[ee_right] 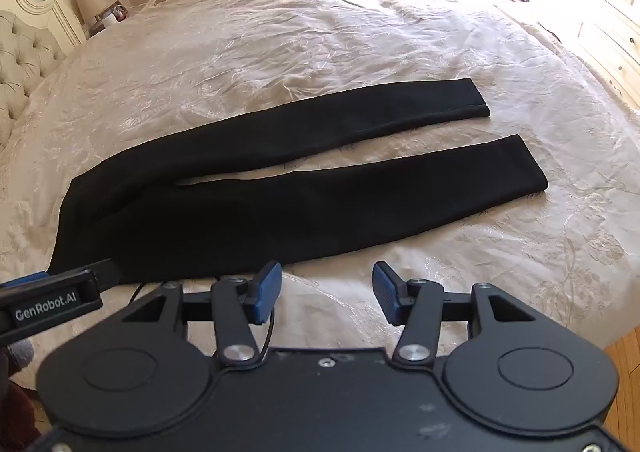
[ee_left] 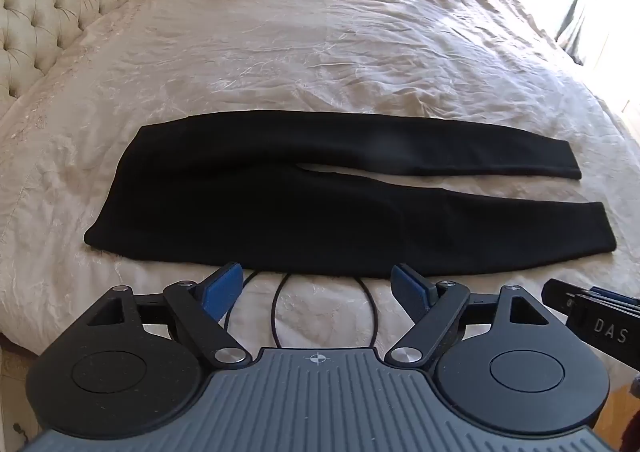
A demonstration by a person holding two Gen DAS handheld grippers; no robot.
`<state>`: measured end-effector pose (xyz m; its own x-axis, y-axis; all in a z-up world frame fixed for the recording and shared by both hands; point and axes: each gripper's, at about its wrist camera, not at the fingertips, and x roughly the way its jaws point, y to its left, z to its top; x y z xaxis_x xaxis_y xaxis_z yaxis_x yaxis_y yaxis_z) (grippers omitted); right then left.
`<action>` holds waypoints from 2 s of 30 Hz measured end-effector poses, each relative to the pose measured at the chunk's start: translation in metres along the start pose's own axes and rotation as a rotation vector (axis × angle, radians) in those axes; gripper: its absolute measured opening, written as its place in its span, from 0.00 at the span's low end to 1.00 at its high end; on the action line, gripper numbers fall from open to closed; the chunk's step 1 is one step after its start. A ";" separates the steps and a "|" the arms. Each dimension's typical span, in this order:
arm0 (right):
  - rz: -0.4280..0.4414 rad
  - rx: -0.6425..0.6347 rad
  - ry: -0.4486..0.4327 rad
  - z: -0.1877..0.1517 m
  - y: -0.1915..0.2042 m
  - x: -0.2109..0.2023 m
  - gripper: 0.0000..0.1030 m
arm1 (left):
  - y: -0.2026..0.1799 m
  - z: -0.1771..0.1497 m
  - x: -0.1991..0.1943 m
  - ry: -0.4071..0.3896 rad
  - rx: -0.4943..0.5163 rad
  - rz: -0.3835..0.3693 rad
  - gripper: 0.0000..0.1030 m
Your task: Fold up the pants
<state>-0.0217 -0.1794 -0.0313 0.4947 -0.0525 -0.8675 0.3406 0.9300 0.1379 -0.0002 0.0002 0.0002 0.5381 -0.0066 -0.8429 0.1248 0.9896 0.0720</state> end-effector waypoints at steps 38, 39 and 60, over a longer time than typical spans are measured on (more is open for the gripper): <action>-0.067 -0.037 0.058 -0.001 0.005 0.007 0.52 | 0.007 -0.017 0.008 0.073 0.044 0.018 0.70; -0.070 -0.043 0.060 -0.001 0.006 0.007 0.52 | 0.006 -0.017 0.009 0.075 0.044 0.018 0.70; -0.041 -0.040 0.091 0.004 0.006 0.013 0.52 | 0.006 -0.017 0.017 0.115 0.044 0.029 0.71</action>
<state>-0.0097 -0.1759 -0.0400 0.4059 -0.0597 -0.9120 0.3265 0.9415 0.0837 -0.0042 0.0085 -0.0223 0.4428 0.0416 -0.8957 0.1484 0.9818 0.1189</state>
